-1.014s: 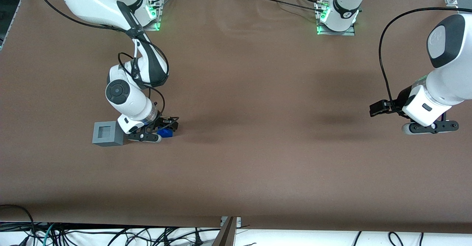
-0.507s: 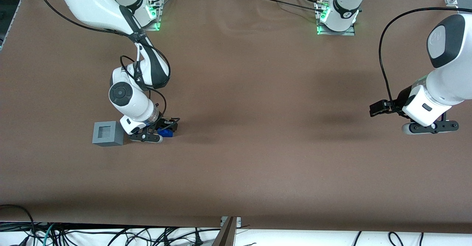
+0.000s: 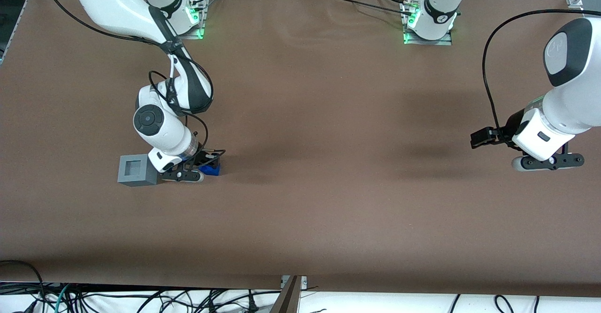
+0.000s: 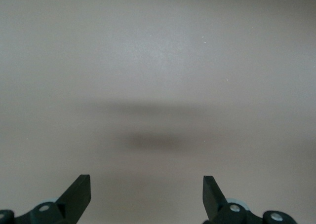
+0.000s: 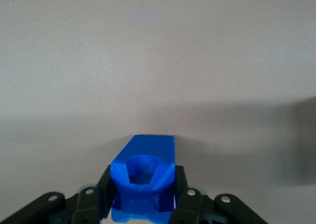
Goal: Insert blue part into gray base with right arm
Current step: 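Lift the blue part and carry it over the gray base's opening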
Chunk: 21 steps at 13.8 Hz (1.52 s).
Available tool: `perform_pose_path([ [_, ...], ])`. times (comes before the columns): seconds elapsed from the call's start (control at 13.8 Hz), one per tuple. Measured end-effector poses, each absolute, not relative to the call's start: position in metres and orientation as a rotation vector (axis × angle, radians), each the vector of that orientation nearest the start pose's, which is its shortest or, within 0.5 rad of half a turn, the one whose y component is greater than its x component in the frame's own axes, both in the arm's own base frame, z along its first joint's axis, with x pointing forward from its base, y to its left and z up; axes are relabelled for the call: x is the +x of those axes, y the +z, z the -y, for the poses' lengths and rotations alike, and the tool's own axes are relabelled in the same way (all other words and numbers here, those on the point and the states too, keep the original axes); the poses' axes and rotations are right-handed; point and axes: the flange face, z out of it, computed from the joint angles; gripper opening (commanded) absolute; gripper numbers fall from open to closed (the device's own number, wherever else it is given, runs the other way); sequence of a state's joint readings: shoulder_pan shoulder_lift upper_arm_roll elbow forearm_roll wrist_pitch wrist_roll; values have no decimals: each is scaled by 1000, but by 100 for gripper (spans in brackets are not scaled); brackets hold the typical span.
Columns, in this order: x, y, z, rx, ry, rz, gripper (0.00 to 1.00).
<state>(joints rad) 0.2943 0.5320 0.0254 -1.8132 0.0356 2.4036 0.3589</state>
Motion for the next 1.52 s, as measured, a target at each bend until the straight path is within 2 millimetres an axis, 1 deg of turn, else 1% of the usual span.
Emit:
perform_pose_path([
  [0.14,626,284,-203,-3098,-13,-100,21],
  [0.29,630,320,-189,-3119,40,-78,21],
  [0.43,640,350,-161,-3141,86,-35,21],
  [0.51,646,361,-143,-3146,103,-15,21],
  [0.58,651,367,-124,-3146,113,1,21],
  [0.65,656,370,-102,-3144,116,23,21],
  [0.8,663,370,-62,-3137,115,72,21],
  [0.94,667,367,-35,-3124,118,111,22],
  [1.09,669,364,-17,-3118,122,147,22],
  [1.3,673,353,4,-3112,138,184,22],
  [1.52,676,335,24,-3079,164,192,22],
])
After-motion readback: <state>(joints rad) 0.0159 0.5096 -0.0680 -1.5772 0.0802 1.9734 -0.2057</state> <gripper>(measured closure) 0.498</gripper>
